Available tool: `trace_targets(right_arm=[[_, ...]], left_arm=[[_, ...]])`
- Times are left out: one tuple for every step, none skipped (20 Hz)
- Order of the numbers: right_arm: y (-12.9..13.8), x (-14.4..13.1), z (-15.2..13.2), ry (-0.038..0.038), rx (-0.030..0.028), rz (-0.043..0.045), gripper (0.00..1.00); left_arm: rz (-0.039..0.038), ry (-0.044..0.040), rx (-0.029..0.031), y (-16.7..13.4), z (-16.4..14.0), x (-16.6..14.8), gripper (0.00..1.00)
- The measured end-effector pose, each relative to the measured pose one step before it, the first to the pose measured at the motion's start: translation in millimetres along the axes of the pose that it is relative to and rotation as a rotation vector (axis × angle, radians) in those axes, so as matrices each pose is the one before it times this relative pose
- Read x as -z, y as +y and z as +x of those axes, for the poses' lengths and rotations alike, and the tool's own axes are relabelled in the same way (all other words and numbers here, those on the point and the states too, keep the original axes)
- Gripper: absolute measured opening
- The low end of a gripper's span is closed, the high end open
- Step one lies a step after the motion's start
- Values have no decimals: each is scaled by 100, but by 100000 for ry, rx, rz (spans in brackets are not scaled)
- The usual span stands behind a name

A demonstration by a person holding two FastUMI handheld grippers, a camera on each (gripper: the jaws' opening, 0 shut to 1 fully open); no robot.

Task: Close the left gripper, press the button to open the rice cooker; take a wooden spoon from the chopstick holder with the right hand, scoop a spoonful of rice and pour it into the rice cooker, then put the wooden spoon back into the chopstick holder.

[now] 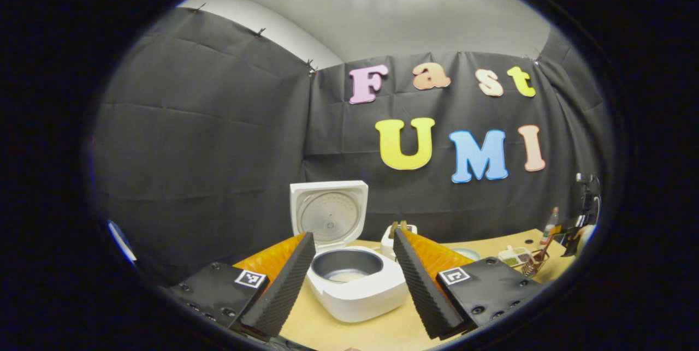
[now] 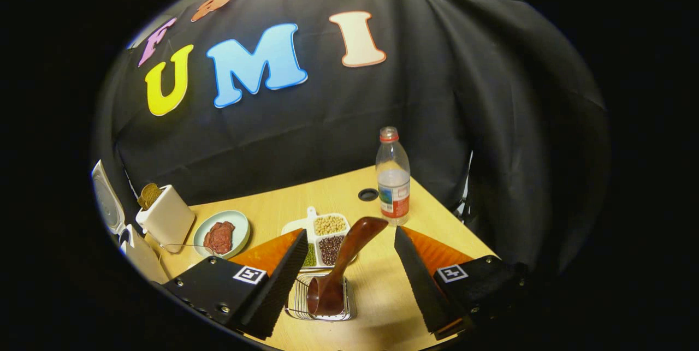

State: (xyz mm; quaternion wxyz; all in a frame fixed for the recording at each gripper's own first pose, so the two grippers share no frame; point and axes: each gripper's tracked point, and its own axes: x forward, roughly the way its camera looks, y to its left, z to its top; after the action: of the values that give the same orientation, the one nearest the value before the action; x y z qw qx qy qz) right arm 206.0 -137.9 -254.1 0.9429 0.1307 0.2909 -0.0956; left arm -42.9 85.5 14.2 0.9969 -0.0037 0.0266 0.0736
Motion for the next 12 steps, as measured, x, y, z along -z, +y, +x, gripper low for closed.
trace_targets(right_arm=[[130, 777, 439, 3161, -380, 1487, 98], [385, 857, 438, 2857, -1615, 1572, 97], [279, 429, 448, 1759, -942, 1464, 98], [285, 207, 481, 617, -203, 1070, 97], [300, -92, 206, -36, -961, 1262, 86], [211, 350, 102, 664, -1180, 1558, 84], [31, 240, -11, 584, -396, 1242, 84], [-515, -75, 510, -199, 2880, 494, 77], [-81, -122, 79, 198, 203, 1123, 34], [-12, -59, 35, 302, 257, 1308, 31], [-216, -493, -950, -475, 1639, 1668, 30], [44, 406, 302, 675, -417, 1291, 22]], left_arm=[[217, 187, -900, 328, -270, 39, 96], [310, 348, -575, 160, -270, 247, 96], [528, 525, -456, -5, -262, 219, 96], [648, 918, -408, 202, -143, 384, 96], [728, 1078, -170, 62, -250, 292, 96], [682, 965, -198, 30, -120, 485, 96], [414, 900, 99, -57, -133, 372, 95], [136, 797, 426, -87, -116, 312, 95], [45, 582, 184, -26, -138, 55, 96], [-226, 494, 79, 10, 65, 319, 99], [-613, 382, 103, -11, 9, 45, 99], [-725, 82, 189, 49, 147, 27, 99]])
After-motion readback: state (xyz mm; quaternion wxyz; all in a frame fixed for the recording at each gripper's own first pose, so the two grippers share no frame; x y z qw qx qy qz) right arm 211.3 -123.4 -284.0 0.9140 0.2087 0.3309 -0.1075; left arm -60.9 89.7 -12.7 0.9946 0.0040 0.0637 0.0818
